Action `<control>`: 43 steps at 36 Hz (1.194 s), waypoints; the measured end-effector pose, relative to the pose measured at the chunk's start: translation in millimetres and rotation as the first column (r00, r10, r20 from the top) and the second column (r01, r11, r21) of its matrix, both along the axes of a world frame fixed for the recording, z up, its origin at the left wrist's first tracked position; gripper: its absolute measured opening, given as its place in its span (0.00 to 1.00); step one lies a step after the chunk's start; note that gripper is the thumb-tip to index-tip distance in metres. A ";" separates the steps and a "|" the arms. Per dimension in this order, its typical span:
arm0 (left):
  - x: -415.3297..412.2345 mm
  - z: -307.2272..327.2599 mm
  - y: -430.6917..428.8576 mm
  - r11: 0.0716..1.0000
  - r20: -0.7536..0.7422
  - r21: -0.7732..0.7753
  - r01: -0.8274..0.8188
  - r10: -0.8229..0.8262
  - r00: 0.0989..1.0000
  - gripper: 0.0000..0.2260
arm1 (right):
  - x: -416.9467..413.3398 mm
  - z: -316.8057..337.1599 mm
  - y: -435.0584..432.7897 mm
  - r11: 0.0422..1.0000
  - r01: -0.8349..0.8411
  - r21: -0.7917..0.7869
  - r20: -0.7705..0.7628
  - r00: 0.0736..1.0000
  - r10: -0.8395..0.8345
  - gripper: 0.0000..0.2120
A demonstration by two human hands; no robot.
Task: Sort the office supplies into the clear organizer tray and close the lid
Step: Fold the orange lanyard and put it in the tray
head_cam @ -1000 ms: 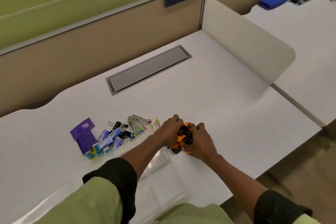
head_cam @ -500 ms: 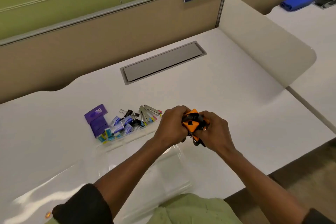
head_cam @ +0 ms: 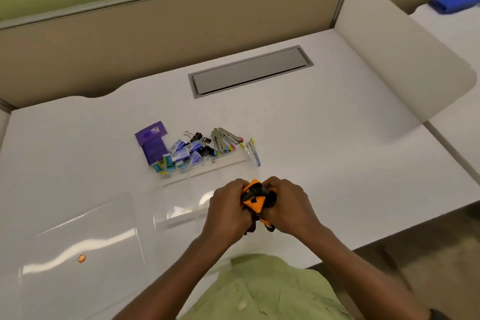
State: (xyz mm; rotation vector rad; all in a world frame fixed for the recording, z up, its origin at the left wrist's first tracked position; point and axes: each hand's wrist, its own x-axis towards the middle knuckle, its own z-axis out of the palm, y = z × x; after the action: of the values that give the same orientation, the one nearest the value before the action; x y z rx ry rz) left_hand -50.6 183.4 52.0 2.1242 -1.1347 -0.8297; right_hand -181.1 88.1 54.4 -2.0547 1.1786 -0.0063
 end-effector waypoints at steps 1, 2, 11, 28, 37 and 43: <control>-1.7 -6.5 1.9 0.999 0.013 0.028 0.018 -0.018 1.000 0.10 | 0.9 -6.7 2.4 1.000 -0.022 -0.006 -0.046 0.999 0.021 0.22; -3.3 -11.5 3.5 0.998 0.033 0.052 0.041 -0.042 0.999 0.12 | 1.4 -12.2 4.2 0.999 -0.042 -0.007 -0.080 0.996 0.041 0.24; -5.2 -18.8 21.9 0.964 0.114 0.175 0.200 -0.222 0.969 0.25 | -11.7 -10.2 9.3 0.995 -0.096 -0.003 -0.017 0.995 0.096 0.35; -12.7 -51.1 30.3 0.893 0.340 0.163 0.420 -0.450 0.826 0.13 | -9.7 -45.1 40.3 0.827 -0.494 -0.268 -0.279 0.861 0.424 0.12; 4.1 -45.6 23.6 0.932 0.297 0.100 0.349 -0.363 0.883 0.10 | -15.1 -29.6 30.4 0.859 -0.397 -0.323 -0.168 0.917 0.361 0.19; 11.7 -53.8 28.2 0.920 0.392 0.103 0.379 -0.388 0.834 0.11 | -13.0 -39.7 21.8 0.736 -0.580 -0.348 -0.261 0.814 0.518 0.25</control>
State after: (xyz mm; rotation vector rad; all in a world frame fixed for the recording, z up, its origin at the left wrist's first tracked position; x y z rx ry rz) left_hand -38.9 211.6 -1.8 2.1777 -1.8242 -0.5730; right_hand -194.1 109.9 14.7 -2.7680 0.6262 0.2043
